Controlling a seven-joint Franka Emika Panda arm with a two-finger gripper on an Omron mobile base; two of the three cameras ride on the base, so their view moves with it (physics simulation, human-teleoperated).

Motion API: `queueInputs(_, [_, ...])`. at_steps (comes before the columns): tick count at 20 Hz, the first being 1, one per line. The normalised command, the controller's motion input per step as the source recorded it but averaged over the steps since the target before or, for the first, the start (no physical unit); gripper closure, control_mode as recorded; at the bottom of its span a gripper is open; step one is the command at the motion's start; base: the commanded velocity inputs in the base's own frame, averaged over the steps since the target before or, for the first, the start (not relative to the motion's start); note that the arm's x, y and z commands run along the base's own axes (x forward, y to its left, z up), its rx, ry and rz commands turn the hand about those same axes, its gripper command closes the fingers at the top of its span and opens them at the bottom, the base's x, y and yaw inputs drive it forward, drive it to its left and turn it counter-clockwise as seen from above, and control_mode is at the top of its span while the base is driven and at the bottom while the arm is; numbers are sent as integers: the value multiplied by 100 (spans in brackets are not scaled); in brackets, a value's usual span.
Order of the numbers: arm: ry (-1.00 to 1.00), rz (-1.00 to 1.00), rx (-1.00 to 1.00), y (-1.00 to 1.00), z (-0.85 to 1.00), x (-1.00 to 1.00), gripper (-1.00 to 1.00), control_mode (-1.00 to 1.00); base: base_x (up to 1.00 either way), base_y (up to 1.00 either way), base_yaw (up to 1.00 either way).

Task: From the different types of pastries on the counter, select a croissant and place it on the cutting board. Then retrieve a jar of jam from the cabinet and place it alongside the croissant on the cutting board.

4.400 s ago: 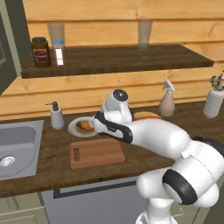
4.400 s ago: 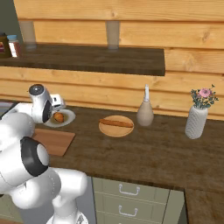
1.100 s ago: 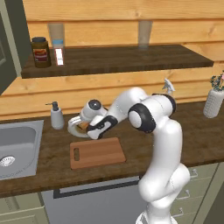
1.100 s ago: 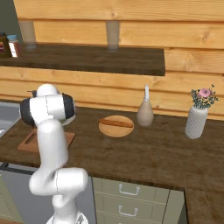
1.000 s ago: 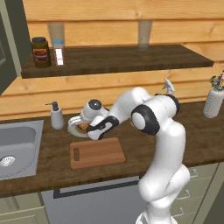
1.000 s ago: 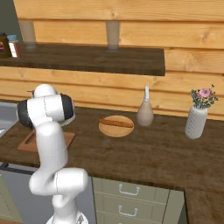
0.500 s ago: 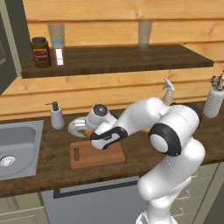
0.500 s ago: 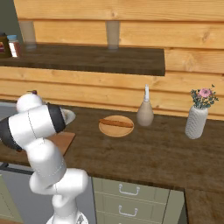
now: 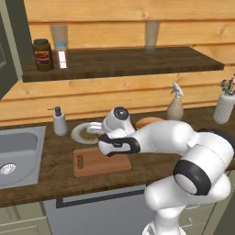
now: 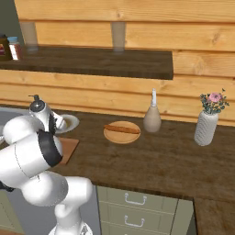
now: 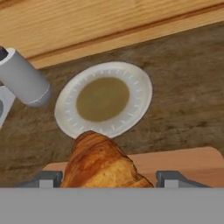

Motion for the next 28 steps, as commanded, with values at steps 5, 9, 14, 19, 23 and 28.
queueInputs(5, [11, 7, -1, 0, 6, -15, 100, -100, 0, 0, 0])
queueInputs(9, [12, 16, -1, 0, -3, -23, 100, -100, 0, 0, 0])
queueInputs(14, [11, 13, -12, 19, -59, -15, 100, -100, 0, 0, 0])
queueInputs(19, [1, 12, -15, 47, -37, -9, 100, -100, 0, 0, 0])
queueInputs(23, [0, 13, -5, 26, 0, -28, 100, -100, 0, 0, 0])
queueInputs(28, [0, 12, -7, 5, -17, -1, 100, -100, 0, 0, 0])
